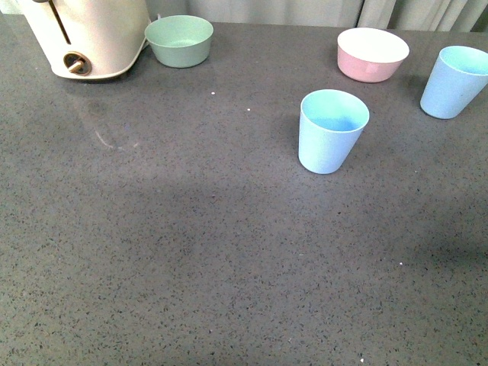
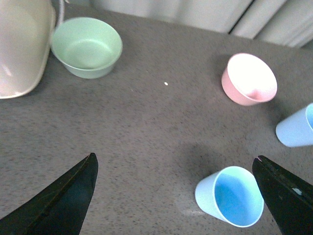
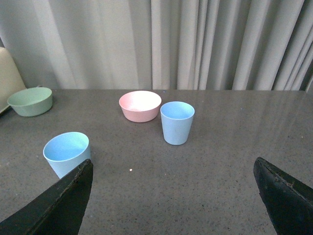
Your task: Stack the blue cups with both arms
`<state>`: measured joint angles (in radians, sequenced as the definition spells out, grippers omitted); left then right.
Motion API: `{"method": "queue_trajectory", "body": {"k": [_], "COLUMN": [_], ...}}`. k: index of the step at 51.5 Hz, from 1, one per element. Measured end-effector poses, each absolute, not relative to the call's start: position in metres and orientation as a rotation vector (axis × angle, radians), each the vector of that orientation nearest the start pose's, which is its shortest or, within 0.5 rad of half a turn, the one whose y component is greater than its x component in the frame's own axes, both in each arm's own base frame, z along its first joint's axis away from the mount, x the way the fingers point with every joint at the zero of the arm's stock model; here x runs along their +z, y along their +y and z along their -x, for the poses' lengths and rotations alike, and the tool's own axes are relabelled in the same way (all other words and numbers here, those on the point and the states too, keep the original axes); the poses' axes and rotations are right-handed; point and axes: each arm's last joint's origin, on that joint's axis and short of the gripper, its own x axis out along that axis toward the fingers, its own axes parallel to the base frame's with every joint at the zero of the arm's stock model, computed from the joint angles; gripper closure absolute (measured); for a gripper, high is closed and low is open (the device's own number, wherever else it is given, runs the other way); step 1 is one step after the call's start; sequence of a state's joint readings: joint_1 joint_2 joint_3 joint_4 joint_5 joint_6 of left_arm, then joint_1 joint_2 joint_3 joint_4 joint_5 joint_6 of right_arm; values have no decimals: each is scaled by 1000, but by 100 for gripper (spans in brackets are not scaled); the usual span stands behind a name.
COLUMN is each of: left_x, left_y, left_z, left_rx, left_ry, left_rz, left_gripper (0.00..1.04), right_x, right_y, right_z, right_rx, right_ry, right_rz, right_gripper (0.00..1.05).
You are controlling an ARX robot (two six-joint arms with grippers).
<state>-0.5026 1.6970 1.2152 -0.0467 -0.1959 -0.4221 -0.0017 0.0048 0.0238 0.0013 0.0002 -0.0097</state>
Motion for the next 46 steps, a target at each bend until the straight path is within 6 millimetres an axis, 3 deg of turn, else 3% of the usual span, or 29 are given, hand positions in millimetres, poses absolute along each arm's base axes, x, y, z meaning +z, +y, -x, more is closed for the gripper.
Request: {"method": "queue_trajectory", "body": {"k": [3, 6, 9, 12, 19, 26, 46], "left_x": [259, 258, 253, 246, 218, 207, 185], "left_y": [-153, -108, -67, -51, -37, -29, -8], "left_z": [-328, -303, -271, -252, -225, -210, -165], "left_rx": [-82, -47, -8, 16, -3, -7, -30], "left_ry": [312, 93, -10, -34, 7, 19, 7], "left_rz": [184, 128, 88, 63, 23, 16, 10], "left_gripper": [20, 34, 48, 59, 84, 104, 103], "right_x": [171, 171, 171, 171, 171, 171, 171], "right_y": [0, 0, 0, 0, 0, 0, 0], "right_z": [-97, -97, -97, -97, -96, -96, -97], "right_rx": [-1, -2, -3, -2, 1, -1, -2], "right_ry": [-20, -20, -20, -20, -20, -20, -20], "right_rz": [10, 10, 10, 10, 10, 10, 10], "right_gripper": [9, 9, 9, 9, 9, 9, 9]}}
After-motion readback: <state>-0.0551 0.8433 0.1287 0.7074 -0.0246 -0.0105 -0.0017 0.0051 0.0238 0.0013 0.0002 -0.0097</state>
